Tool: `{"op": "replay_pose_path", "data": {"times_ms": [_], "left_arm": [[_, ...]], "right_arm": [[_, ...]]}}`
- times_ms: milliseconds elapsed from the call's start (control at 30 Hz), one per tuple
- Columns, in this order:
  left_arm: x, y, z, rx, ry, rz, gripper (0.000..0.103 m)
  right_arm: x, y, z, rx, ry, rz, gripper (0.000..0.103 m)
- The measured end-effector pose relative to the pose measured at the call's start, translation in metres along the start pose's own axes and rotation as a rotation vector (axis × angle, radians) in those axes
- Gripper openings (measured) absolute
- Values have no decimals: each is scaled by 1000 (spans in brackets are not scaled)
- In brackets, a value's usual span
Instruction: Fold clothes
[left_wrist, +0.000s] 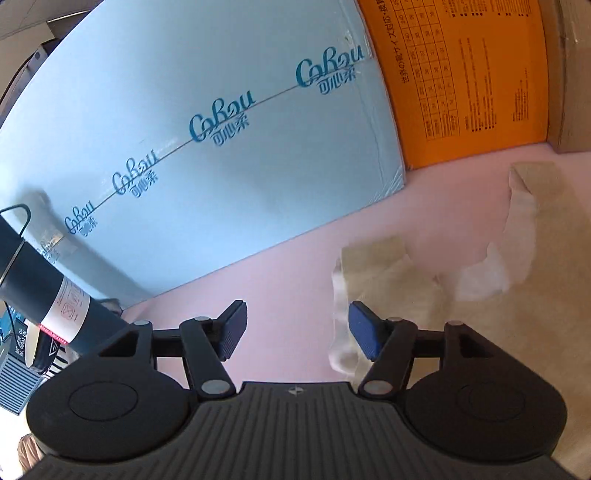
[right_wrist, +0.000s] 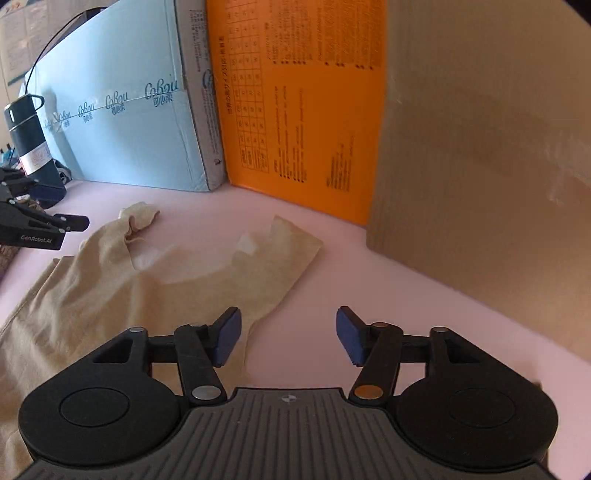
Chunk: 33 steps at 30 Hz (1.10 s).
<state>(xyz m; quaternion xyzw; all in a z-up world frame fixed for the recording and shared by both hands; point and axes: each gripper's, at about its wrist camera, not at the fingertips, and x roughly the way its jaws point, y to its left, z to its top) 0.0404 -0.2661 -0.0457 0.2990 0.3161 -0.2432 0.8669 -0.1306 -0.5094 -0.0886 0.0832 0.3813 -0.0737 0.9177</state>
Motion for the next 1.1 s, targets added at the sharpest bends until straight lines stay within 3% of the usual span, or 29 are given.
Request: {"op": "replay_pose_path", "data": {"times_ms": [33,100,167,333,433,567,767,900,933,967,1033,1100], "left_arm": [[-4,5,-15,-13,2,-13,77],[-15,18,-38,-35,7,-41,78],[-31,32,-61,-54,11,-78,81],[-71,70,-117,-174,63,-234,82],[-90,87,-155,-274,129,-397,82],[-113,81,-190,-333,146,-519,82],[-132,50,-207,-293,96,-605,83],[-135,31,-205,-223,55,-602,86],[-136,30,-205,-217,39,-617,80],[-135,28,-203,-216,33,-628,57],[-130,29,-196,-236,36,-653,32],[-121,34,-182,-289,33,-691,32]], "right_arm": [[-7,-5,-12,45,-2,15,72],[-29,-16,-31,162,-13,78,74],[-52,-22,-48,277,-29,143,82],[-93,-24,-92,493,12,409,90],[-108,-2,-115,486,103,538,92],[-121,34,-138,461,162,650,96],[-124,82,-150,412,119,708,103],[-115,97,-144,380,112,743,103],[-112,100,-142,372,110,751,103],[-110,104,-141,364,108,760,103],[-105,111,-138,348,104,776,99],[-99,106,-132,419,87,830,99]]}}
